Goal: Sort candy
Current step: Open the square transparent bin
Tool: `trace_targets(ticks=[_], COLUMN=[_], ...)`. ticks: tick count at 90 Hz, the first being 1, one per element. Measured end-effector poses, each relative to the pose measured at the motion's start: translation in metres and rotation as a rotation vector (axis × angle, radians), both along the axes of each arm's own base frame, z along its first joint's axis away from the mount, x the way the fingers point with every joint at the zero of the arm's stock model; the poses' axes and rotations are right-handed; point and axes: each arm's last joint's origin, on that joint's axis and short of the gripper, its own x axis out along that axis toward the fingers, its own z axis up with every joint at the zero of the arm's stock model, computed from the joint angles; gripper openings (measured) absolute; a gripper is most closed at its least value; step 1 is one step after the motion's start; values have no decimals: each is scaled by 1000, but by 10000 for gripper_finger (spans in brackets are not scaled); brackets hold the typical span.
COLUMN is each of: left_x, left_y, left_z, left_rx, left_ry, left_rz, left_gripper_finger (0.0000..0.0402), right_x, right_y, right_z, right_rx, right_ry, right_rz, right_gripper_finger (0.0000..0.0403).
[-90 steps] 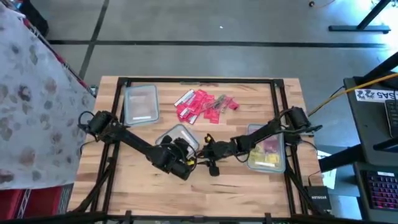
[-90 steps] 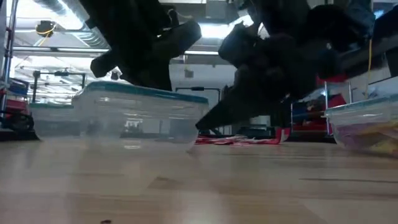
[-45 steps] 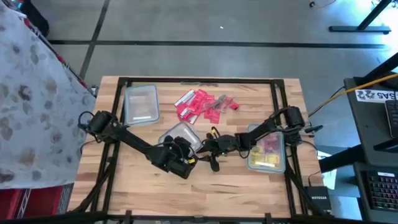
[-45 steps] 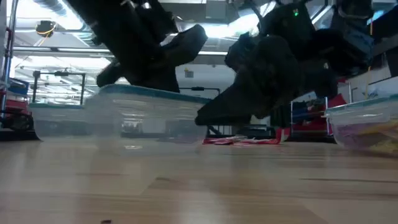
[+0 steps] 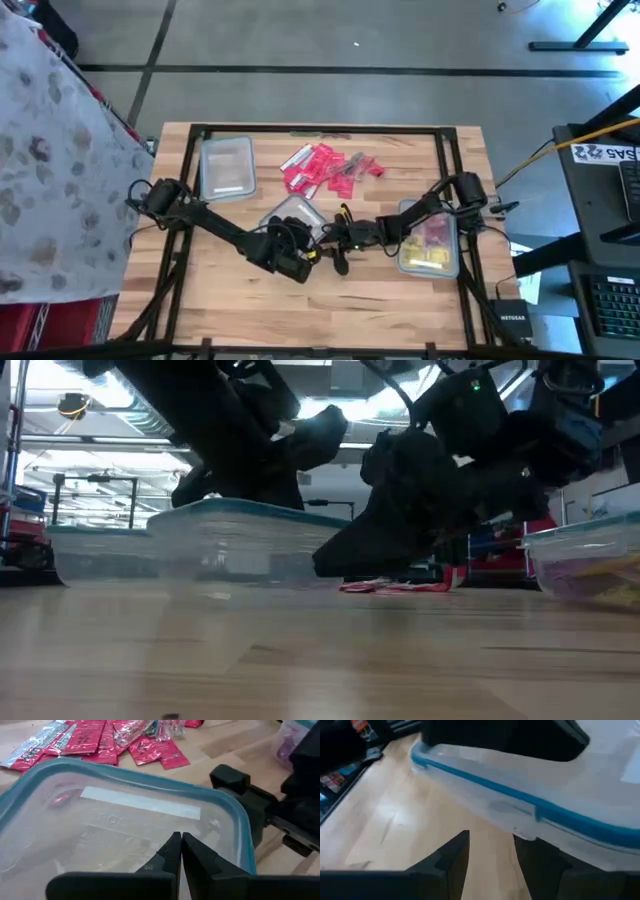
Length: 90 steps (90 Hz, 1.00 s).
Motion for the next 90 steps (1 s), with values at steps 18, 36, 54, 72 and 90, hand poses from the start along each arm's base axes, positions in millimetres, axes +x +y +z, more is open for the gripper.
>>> trace_targets(ticks=[18, 36, 54, 72, 90], left_x=[0, 0, 1, 0, -2], left_y=[0, -1, -7, -14, -14], left_z=[0, -3, -15, -21, -22], left_rx=[1, 14, 120, 143, 143], left_ry=[2, 4, -42, -61, -64], left_rz=[1, 2, 22, 18, 18], left_gripper_finger=[0, 0, 0, 0, 0], right_x=[-2, -1, -4, -8, -9], right_y=[-1, -1, 1, 3, 7], right_z=[2, 2, 3, 2, 2], right_rx=[-49, -74, -107, -139, -158], right_ry=[1, -12, -41, -69, -75], right_rz=[3, 23, 39, 44, 86], right_gripper_finger=[149, 149, 149, 149, 149])
